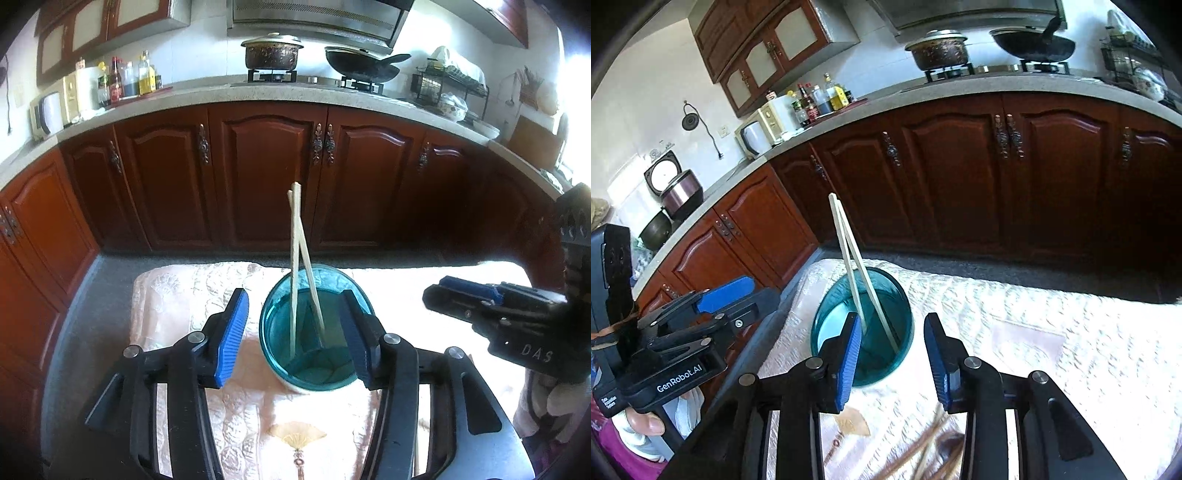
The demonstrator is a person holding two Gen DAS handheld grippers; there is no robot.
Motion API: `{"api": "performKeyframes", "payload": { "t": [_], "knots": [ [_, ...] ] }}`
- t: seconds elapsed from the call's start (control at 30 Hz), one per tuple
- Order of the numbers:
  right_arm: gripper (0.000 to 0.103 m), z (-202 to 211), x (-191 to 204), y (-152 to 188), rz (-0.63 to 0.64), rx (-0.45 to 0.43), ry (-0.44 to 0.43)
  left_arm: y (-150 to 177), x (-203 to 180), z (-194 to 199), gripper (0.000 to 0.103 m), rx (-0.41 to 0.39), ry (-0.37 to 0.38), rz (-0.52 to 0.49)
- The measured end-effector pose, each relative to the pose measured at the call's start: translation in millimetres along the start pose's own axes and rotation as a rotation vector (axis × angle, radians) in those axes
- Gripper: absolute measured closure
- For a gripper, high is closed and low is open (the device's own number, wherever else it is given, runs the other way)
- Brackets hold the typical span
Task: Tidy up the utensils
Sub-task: 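Withdraw both open tools from the cup back toward the utensils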
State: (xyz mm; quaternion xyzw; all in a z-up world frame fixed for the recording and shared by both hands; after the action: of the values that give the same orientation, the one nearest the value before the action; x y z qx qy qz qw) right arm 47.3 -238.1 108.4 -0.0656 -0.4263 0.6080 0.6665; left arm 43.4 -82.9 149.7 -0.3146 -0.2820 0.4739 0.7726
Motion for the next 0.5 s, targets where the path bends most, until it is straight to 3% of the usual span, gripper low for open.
{"api": "performKeyframes", "payload": {
  "t": [0.17, 0.5],
  "knots": [
    [0.066, 15.9, -7.6, 13.9, -0.015, 0.005, 0.018, 10.0, -14.4, 12.3, 0.050, -0.013, -0.014, -0.022],
    [0.065, 48.1, -37.7, 47.3, -0.029, 0.010, 0.091, 33.7, -50.0, 20.3, 0.049, 0.005, 0.031, -0.046]
  ]
}}
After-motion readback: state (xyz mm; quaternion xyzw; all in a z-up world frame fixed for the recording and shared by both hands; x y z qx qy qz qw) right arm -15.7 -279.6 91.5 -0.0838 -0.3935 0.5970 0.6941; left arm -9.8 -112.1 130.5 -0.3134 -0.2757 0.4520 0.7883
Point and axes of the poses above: each gripper's, at about its wrist camera, not at the fingertips, and z roughly against the way its jaws point, x to its left, y to its underside, the point moved 8 cm from there along -z, roughly the way its jaws point, and after that the axes turned 14 degrees about -z, right-handed, at the moved point
